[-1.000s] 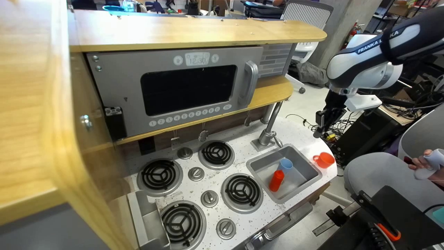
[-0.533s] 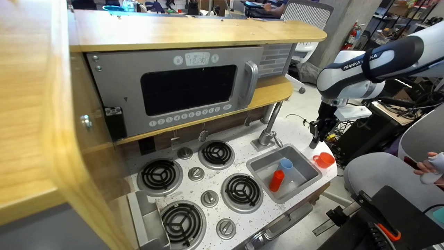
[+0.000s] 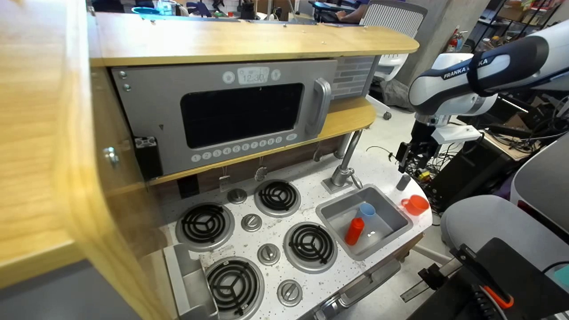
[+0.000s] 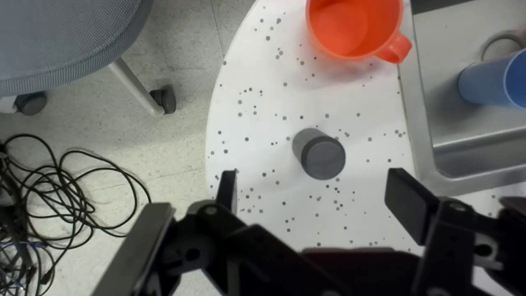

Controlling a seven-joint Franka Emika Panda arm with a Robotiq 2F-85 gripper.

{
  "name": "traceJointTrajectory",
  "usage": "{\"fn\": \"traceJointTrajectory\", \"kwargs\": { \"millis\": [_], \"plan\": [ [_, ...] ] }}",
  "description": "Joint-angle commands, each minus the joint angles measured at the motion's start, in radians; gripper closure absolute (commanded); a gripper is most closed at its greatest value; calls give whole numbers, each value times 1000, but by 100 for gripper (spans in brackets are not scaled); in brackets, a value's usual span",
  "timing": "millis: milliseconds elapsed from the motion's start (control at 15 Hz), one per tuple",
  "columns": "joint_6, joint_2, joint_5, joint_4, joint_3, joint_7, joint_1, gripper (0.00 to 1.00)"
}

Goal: Remove the grey thing from the red cup and put it on the sink counter

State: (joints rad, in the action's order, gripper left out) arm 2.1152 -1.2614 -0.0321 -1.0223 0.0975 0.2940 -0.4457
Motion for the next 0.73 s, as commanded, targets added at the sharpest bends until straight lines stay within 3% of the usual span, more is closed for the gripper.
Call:
{"fn": "traceJointTrajectory", "kwargs": {
  "millis": [0,333,467,533,667],
  "plan": [
    [19,187,-25,-186,17,50,0,0],
    [17,423,-68,-387,60,111,-2,0],
    [-144,509,-61,-434,66,173,-20,0],
    [-72,381,-56,-298,62,124,-13,0],
    [-136,456,-55,-358,68,153,-22,0]
  ]
}}
